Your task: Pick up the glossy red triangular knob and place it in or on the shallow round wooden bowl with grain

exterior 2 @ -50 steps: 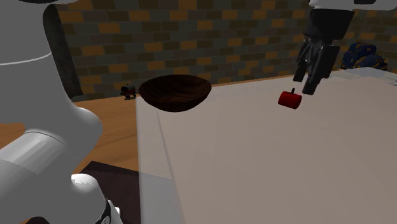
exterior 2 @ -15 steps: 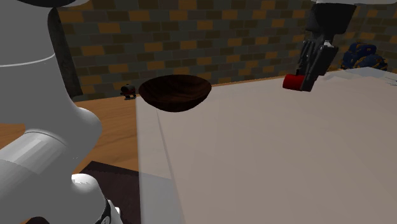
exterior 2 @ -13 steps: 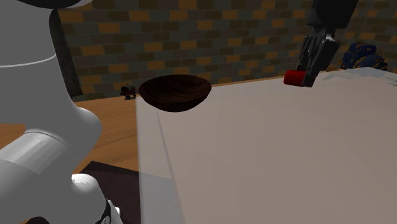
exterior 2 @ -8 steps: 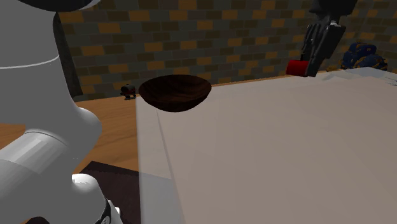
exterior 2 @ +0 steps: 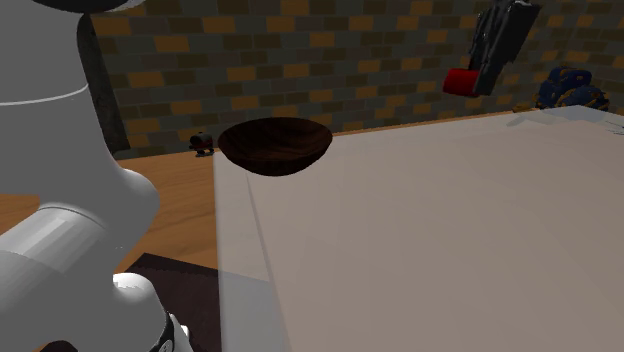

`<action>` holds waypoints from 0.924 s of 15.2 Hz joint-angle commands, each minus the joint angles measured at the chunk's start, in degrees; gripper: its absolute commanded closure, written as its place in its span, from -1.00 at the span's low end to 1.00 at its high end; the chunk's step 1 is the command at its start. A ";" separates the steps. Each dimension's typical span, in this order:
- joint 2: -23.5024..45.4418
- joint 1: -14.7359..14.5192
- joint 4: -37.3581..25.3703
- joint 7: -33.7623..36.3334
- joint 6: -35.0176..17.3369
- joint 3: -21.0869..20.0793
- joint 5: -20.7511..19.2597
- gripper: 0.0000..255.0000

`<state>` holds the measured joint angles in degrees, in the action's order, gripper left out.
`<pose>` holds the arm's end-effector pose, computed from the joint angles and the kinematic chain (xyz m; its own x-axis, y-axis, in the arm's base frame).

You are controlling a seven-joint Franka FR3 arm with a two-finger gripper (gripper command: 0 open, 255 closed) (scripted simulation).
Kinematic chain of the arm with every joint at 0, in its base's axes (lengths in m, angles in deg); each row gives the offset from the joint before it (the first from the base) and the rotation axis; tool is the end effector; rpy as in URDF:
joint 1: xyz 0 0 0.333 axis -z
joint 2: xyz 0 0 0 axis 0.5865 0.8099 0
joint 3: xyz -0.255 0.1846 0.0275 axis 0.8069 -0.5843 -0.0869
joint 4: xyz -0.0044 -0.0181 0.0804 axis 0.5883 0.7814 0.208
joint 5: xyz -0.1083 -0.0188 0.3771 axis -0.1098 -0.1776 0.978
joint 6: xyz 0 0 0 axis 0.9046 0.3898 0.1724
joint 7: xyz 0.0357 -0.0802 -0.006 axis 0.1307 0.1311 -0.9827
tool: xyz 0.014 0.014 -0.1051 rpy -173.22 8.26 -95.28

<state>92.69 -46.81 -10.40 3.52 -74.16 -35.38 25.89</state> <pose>0.4844 0.2981 0.6518 0.9969 0.0092 -0.0788 0.0137 -0.9983 0.0570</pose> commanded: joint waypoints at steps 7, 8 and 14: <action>-19.94 1.15 21.77 -1.93 -3.37 1.19 7.48 1.00; -22.30 0.98 24.00 -2.10 -3.39 1.41 8.28 1.00; -35.70 -0.99 35.36 -2.51 -1.93 2.70 12.39 1.00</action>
<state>59.27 -47.44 23.02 1.13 -76.38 -32.96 37.64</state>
